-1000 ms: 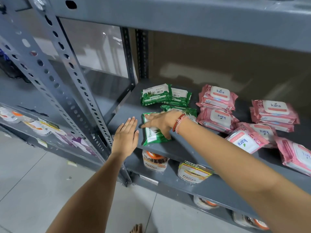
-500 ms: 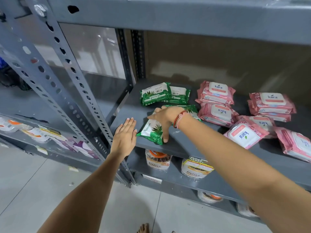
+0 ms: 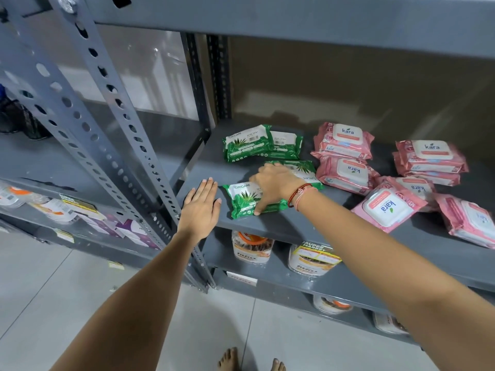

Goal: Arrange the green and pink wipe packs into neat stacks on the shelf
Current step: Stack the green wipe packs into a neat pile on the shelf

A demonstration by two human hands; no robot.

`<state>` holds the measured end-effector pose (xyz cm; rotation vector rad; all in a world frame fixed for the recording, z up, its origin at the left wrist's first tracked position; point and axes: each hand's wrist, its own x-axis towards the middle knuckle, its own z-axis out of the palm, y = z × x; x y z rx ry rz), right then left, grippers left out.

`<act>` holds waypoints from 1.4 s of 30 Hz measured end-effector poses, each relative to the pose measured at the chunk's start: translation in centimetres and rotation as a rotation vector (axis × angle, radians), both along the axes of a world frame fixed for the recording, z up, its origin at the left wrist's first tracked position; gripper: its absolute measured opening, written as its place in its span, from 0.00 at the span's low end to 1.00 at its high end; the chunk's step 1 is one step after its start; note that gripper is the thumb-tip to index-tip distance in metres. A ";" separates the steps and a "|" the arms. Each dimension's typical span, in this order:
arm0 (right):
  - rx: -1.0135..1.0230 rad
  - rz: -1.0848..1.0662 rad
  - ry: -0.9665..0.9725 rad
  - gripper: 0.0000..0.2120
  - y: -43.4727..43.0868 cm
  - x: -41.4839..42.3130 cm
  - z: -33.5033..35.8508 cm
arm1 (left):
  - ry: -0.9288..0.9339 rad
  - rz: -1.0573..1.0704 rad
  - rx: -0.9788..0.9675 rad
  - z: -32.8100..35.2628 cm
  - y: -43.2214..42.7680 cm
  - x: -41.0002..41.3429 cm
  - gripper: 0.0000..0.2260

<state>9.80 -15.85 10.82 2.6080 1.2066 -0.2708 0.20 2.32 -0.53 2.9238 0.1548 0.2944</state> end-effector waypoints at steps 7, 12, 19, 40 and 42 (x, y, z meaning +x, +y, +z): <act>0.077 -0.101 0.010 0.38 0.5 -1.7 -1.2 | -0.002 -0.010 0.016 0.2 -0.2 -0.3 0.22; 0.367 -0.124 0.183 0.40 0.3 -2.5 -2.3 | -0.001 -0.008 0.024 0.3 -0.3 -0.5 0.22; 0.425 -0.167 0.245 0.39 1.0 -2.3 -2.9 | 0.013 -0.011 0.059 0.3 -0.1 -0.5 0.24; 0.509 -0.548 0.489 0.36 -7.7 3.5 0.2 | 0.039 -0.024 0.090 0.1 0.1 -0.3 0.23; 0.474 -0.508 0.631 0.44 -8.1 3.7 0.7 | 0.039 -0.027 0.091 0.1 0.1 -0.3 0.23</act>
